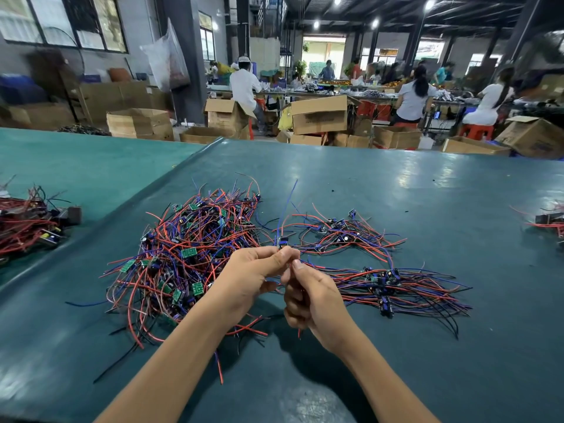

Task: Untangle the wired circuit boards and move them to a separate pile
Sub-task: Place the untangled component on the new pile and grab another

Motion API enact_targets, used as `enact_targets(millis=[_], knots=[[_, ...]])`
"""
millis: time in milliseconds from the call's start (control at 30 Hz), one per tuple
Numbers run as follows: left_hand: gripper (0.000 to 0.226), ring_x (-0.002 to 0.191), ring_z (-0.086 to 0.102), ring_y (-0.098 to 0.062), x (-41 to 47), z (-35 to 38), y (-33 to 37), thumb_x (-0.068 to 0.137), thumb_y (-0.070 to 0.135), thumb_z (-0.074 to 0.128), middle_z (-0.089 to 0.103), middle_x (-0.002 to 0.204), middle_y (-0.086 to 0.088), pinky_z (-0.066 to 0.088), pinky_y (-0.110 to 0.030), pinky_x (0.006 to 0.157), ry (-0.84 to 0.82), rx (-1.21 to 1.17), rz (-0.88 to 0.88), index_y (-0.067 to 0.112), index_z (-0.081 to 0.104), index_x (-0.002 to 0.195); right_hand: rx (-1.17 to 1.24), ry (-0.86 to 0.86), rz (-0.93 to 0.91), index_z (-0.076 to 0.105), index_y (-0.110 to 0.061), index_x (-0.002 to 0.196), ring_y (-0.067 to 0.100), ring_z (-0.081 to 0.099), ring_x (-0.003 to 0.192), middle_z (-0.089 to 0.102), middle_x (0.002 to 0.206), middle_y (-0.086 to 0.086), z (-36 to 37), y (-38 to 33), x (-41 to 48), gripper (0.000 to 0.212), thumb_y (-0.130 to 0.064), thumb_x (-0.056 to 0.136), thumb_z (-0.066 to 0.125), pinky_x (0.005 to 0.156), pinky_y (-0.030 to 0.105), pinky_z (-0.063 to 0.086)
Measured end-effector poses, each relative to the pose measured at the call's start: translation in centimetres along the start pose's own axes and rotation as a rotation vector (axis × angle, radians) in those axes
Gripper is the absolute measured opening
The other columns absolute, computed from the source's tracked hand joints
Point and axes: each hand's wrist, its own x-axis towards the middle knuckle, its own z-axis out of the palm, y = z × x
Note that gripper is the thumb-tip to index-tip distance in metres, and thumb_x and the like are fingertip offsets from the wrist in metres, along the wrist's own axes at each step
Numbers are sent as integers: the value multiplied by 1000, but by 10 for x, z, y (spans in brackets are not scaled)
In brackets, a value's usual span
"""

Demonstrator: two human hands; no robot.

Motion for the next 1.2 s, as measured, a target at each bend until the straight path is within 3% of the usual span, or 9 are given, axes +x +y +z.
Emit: enact_targets(millis=[133, 200, 267, 333, 433, 867, 1200], knots=[[26, 71, 64, -15, 4, 2, -2, 82, 37, 67, 76, 102, -9, 45, -29, 67, 63, -104, 25, 16, 81, 88, -2, -68, -3, 55, -11, 80, 15, 31, 38, 35, 58, 4, 2, 4, -1, 35, -36, 103, 45, 38, 22, 36], [26, 61, 63, -17, 5, 4, -3, 83, 32, 67, 76, 105, -14, 49, -24, 56, 68, -187, 27, 9, 79, 90, -27, -92, -14, 55, -9, 81, 17, 40, 37, 43, 58, 6, 3, 4, 0, 34, -36, 100, 47, 37, 24, 40], [27, 69, 71, -20, 7, 6, -4, 84, 27, 67, 76, 104, -18, 53, -23, 50, 104, -276, 28, 3, 73, 95, -80, -104, -26, 54, -7, 82, 20, 49, 39, 50, 59, 10, 4, 5, -1, 33, -35, 99, 47, 37, 26, 44], [27, 82, 75, -21, 9, 7, -6, 84, 23, 67, 76, 102, -19, 58, -24, 56, 150, -340, 21, 0, 71, 97, -124, -107, -37, 53, -5, 84, 24, 54, 42, 55, 61, 14, 4, 6, -1, 33, -31, 102, 44, 38, 28, 47], [20, 79, 75, -23, 15, 9, -6, 93, 16, 63, 76, 96, -20, 62, -26, 67, 183, -359, 11, -3, 70, 95, -163, -106, -46, 51, -3, 86, 26, 59, 45, 58, 62, 16, 5, 6, -1, 32, -23, 108, 38, 40, 30, 49], [21, 61, 72, -12, 24, -8, 9, 99, 15, 60, 75, 75, -5, 55, -20, 51, 190, -162, -132, 3, 73, 88, -168, -227, 188, 49, -5, 80, 27, 62, 46, 59, 61, 19, 3, 0, -16, 36, -27, 108, 41, 46, 37, 56], [18, 64, 73, -13, 32, -14, 13, 100, 16, 59, 75, 76, -5, 56, -22, 59, 174, -142, -134, 4, 71, 93, -295, -332, 315, 51, -11, 76, 24, 58, 43, 59, 59, 14, 3, -26, -18, 37, -31, 107, 44, 51, 42, 59]])
